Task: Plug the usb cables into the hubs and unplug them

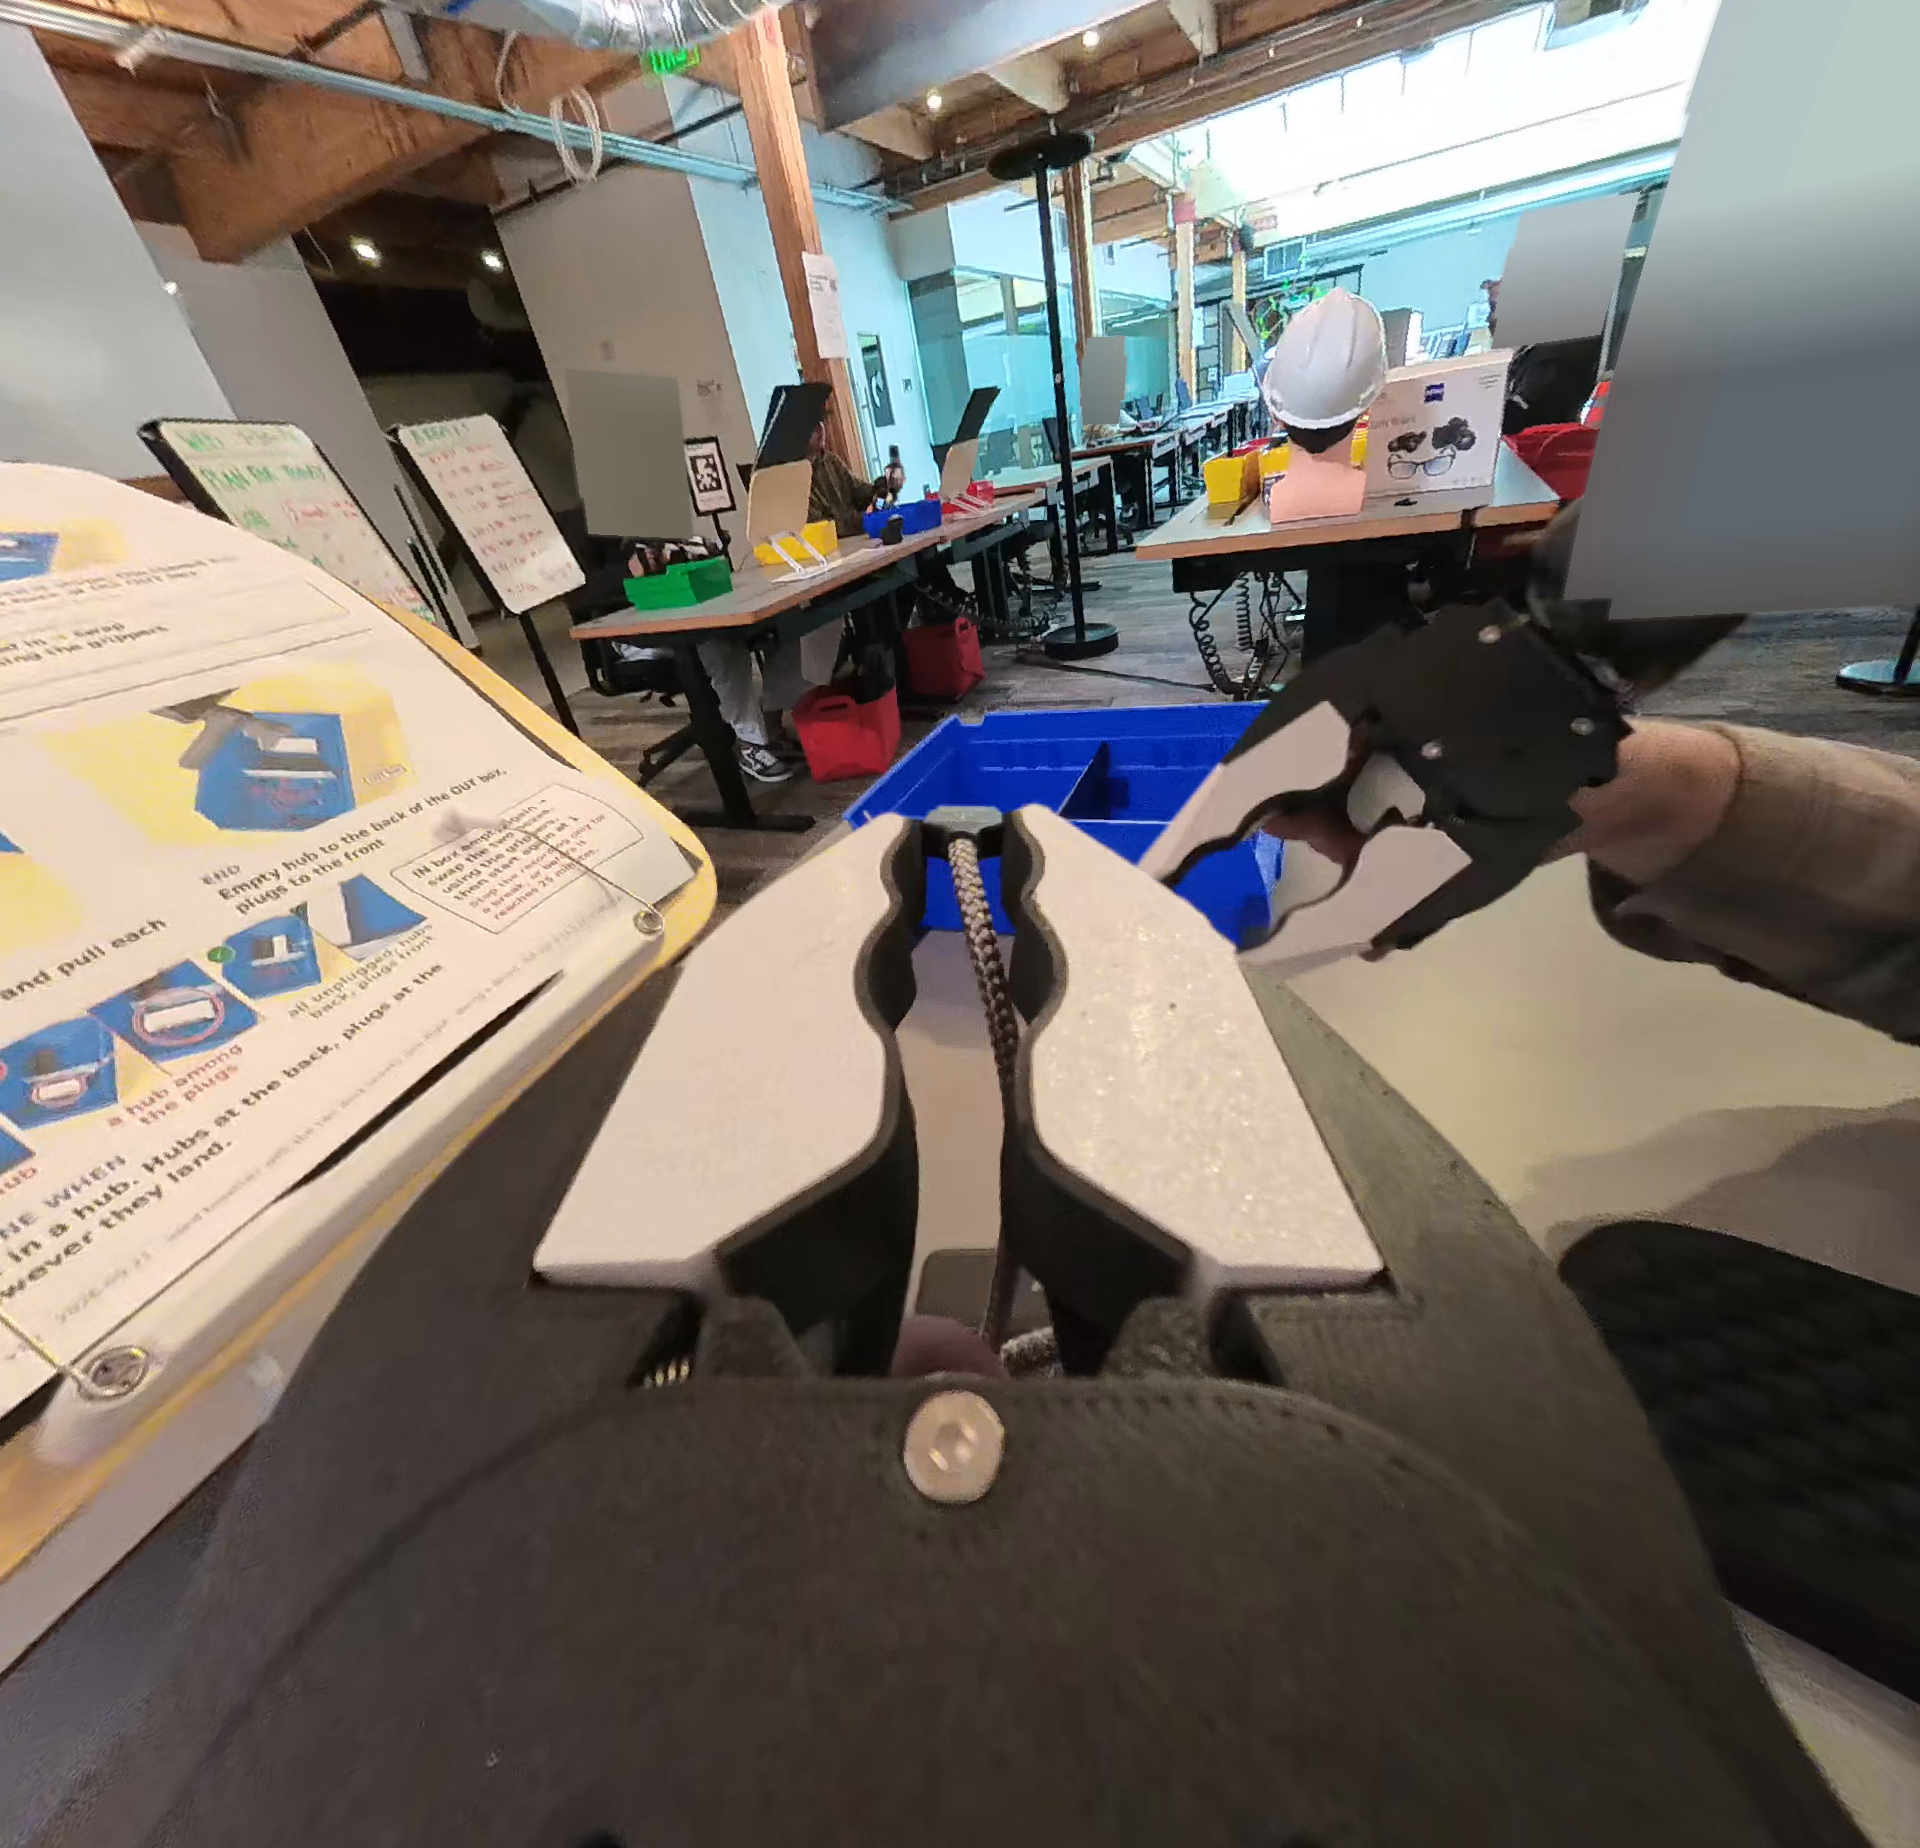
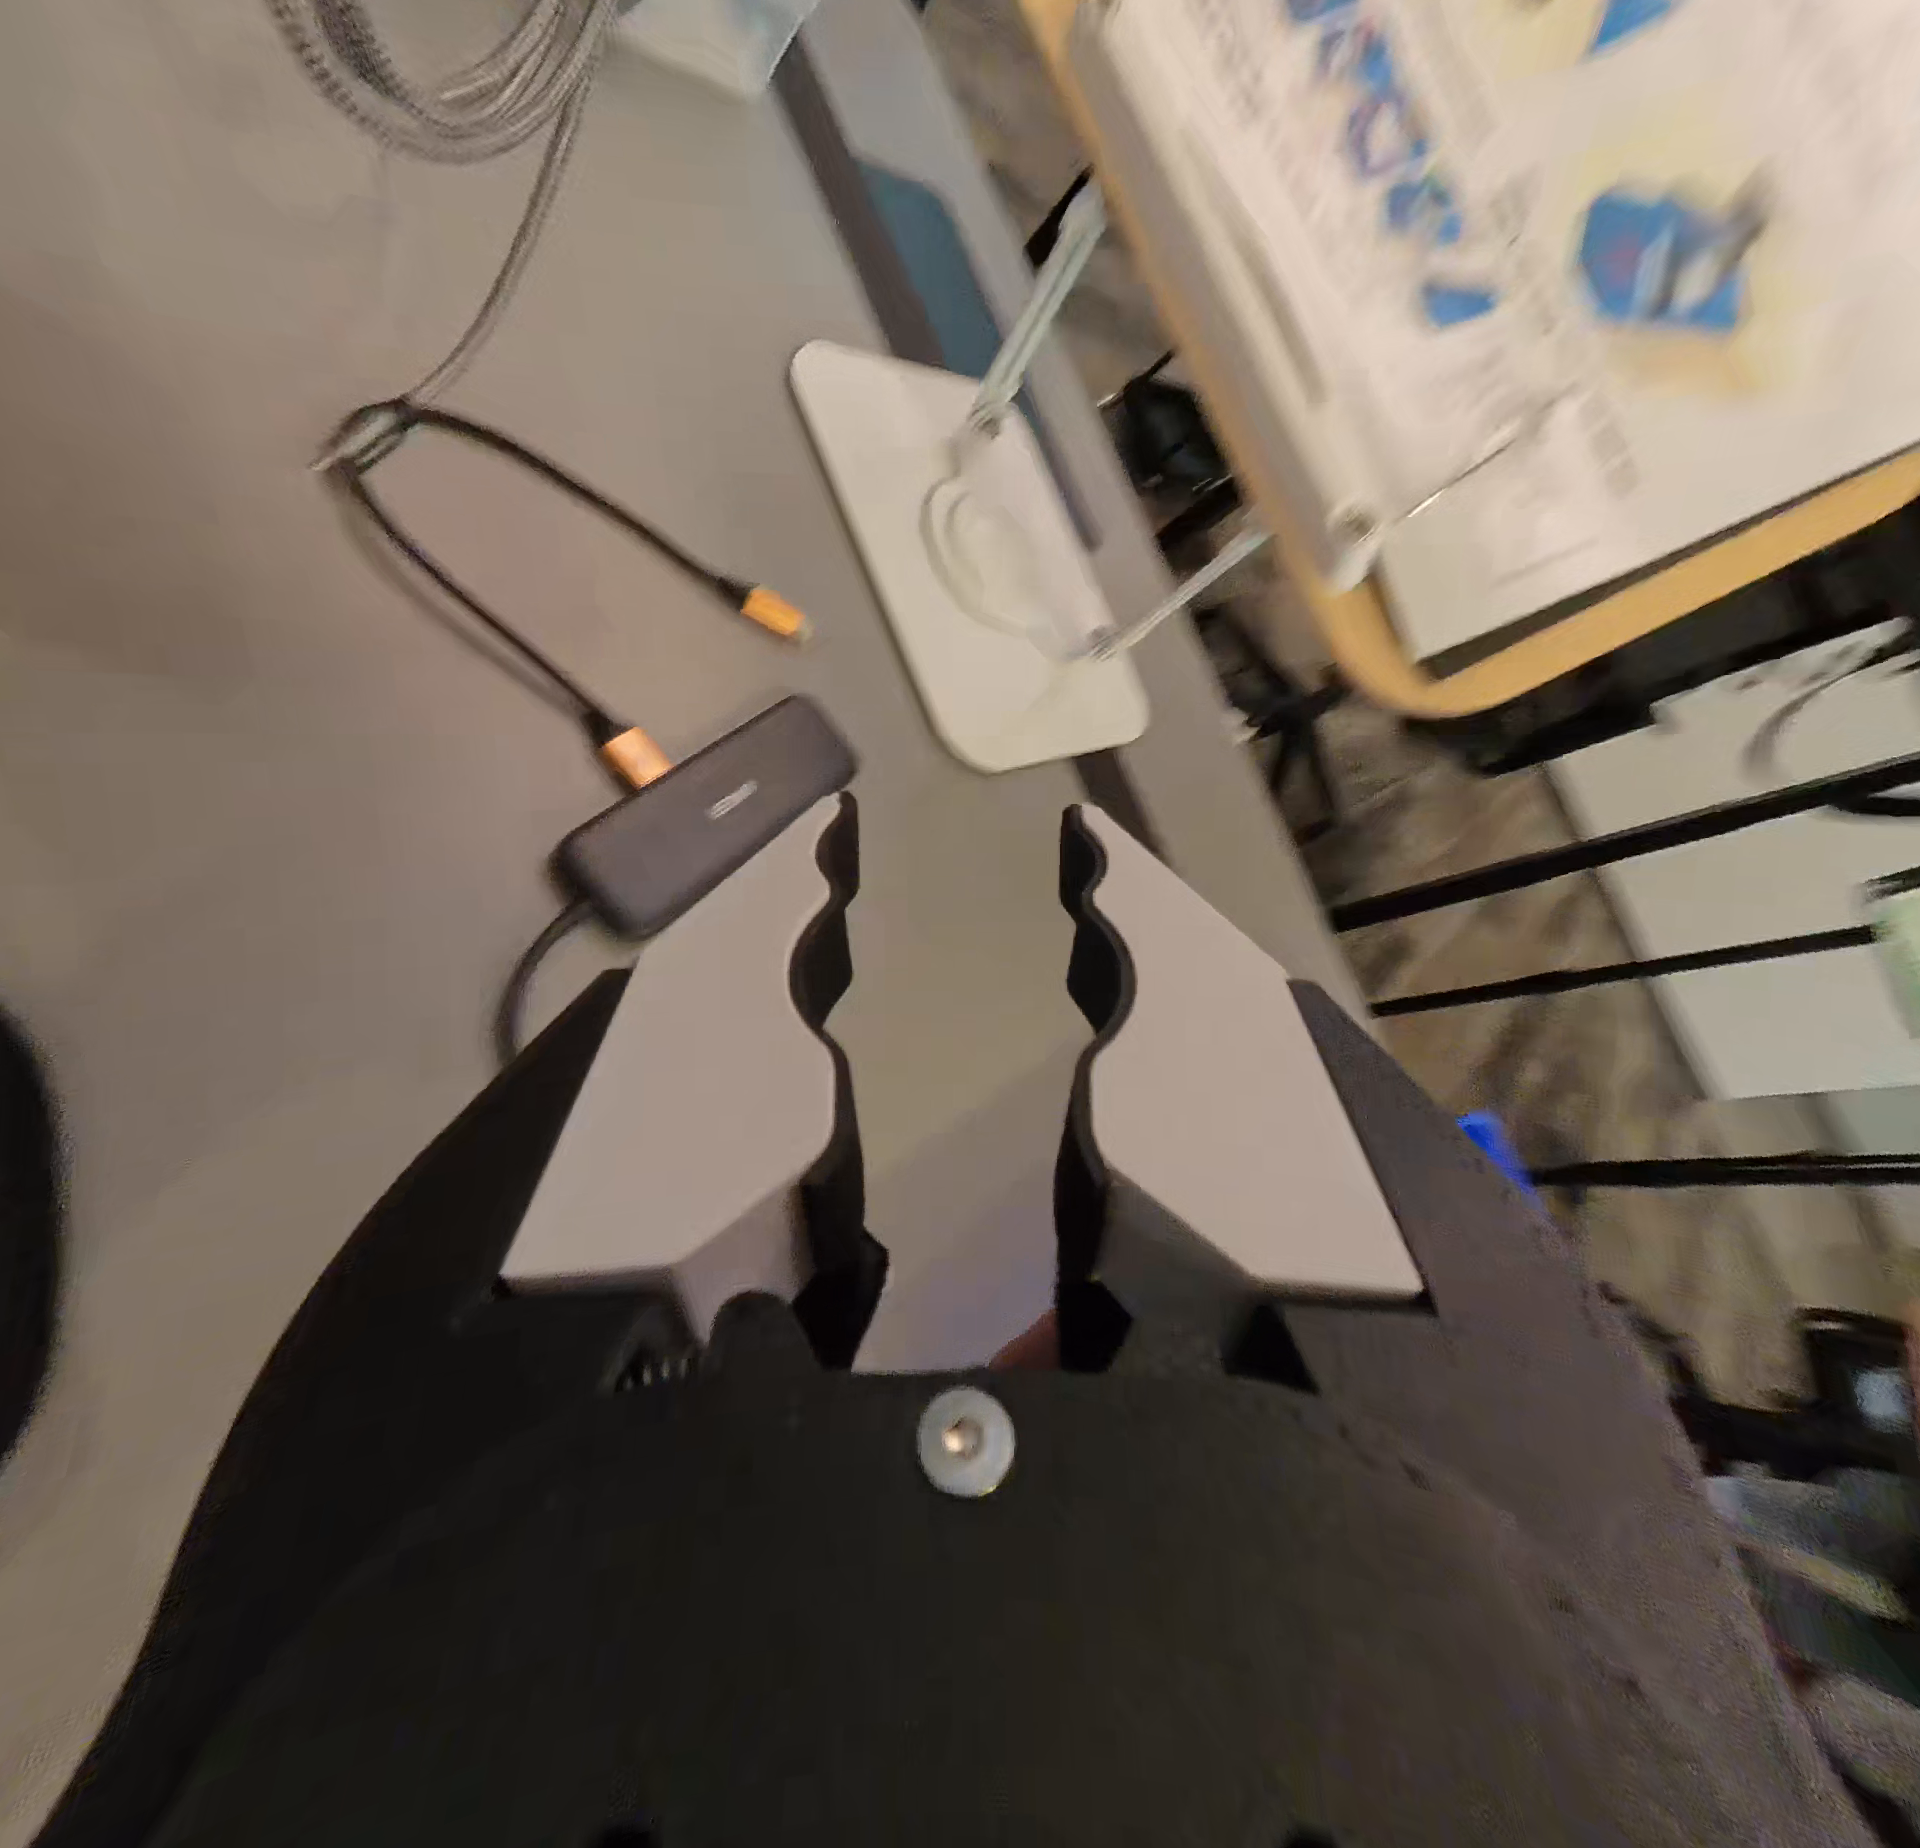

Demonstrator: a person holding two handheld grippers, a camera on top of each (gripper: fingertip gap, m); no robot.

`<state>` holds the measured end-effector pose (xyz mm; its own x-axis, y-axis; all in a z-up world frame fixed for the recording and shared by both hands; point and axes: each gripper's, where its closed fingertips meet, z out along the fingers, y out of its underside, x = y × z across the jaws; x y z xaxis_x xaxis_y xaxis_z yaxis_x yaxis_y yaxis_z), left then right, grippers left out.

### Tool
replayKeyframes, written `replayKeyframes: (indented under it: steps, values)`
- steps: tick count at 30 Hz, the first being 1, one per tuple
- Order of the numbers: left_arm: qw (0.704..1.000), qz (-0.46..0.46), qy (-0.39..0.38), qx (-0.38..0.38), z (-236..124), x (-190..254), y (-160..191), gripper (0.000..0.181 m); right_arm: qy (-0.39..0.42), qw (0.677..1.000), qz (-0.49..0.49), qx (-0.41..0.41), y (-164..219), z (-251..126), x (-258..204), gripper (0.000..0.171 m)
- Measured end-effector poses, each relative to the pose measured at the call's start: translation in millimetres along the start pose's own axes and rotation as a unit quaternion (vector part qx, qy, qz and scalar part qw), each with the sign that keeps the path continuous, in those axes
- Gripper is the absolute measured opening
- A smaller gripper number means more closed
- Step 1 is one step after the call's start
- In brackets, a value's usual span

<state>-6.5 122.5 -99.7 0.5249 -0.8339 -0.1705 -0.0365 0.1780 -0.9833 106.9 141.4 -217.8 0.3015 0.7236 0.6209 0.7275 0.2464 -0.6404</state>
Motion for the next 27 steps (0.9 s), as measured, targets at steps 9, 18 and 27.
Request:
replayKeyframes:
  steps: [9, 18, 27]
  values:
    - [1.0, 0.016, 0.006, -0.002, 1.9, -13.6, 5.7, 0.013, -0.128, 0.97, 0.186, -0.092, 42.0, 39.3, -71.8, 0.054]
    - [1.0, 0.026, 0.001, 0.014, -1.5, -25.6, -6.1, 0.013, -0.078, 0.935, 0.304, -0.167, 71.5, 80.5, -103.6, 0.064]
    - [0.999, 0.028, 0.004, 0.029, -8.5, -24.9, -16.6, 0.013, -0.057, 0.919, 0.363, -0.145, 70.4, 88.1, -104.8, 0.042]
